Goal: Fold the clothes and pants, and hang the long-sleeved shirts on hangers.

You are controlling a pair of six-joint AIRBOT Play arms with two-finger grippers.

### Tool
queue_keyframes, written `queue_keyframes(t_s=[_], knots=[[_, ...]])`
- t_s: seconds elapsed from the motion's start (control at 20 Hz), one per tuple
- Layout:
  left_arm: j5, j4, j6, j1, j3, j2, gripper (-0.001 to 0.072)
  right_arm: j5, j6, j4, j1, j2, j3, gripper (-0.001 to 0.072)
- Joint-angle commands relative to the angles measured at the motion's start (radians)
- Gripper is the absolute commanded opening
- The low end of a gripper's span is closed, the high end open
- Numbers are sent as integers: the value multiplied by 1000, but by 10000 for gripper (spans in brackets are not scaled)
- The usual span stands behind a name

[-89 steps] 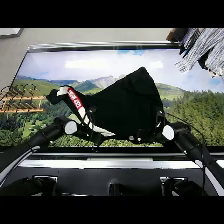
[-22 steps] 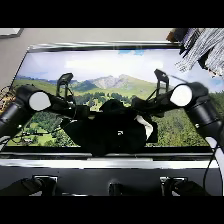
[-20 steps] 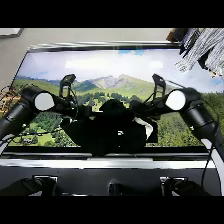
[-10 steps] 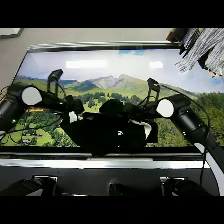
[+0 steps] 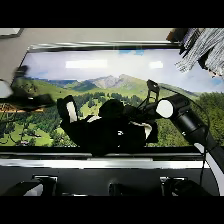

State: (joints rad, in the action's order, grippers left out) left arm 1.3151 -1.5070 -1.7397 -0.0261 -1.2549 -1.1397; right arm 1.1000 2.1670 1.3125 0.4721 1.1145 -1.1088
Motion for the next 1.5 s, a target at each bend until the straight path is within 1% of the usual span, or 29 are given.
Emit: queue_keyframes(t_s=[0.0,0.1,0.15,0.2,0.3,0.4,0.55,0.7,0.85,0.9,0.95,1.0,1.2,1.45], knots=[[46,81,181,-348,1,47,719,16,-9,0,1,0,0,61],[38,140,300,-541,10,42,719,27,-9,0,1,0,0,61],[26,138,349,-613,23,37,718,29,-9,0,1,0,1,61],[12,139,378,-666,44,35,718,27,-10,1,1,0,0,61],[-13,138,447,-737,94,32,718,27,-9,6,1,0,1,61],[-64,138,462,-785,152,22,717,27,-9,8,1,0,0,61],[-111,144,535,-840,232,-26,717,27,-9,8,1,0,0,61],[-170,164,610,-852,264,-96,717,26,-9,8,1,0,0,65],[-238,166,618,-851,264,-161,716,26,-7,8,1,0,0,65],[-245,166,620,-851,264,-181,712,25,-5,9,1,0,0,65],[-241,166,642,-851,265,-200,701,23,-5,11,1,0,0,65],[-238,166,653,-851,265,-216,655,23,-5,15,1,0,0,65],[-243,165,723,-825,265,-262,655,23,21,37,1,0,1,65],[-256,164,723,-763,265,-323,654,24,21,52,1,0,1,66]])
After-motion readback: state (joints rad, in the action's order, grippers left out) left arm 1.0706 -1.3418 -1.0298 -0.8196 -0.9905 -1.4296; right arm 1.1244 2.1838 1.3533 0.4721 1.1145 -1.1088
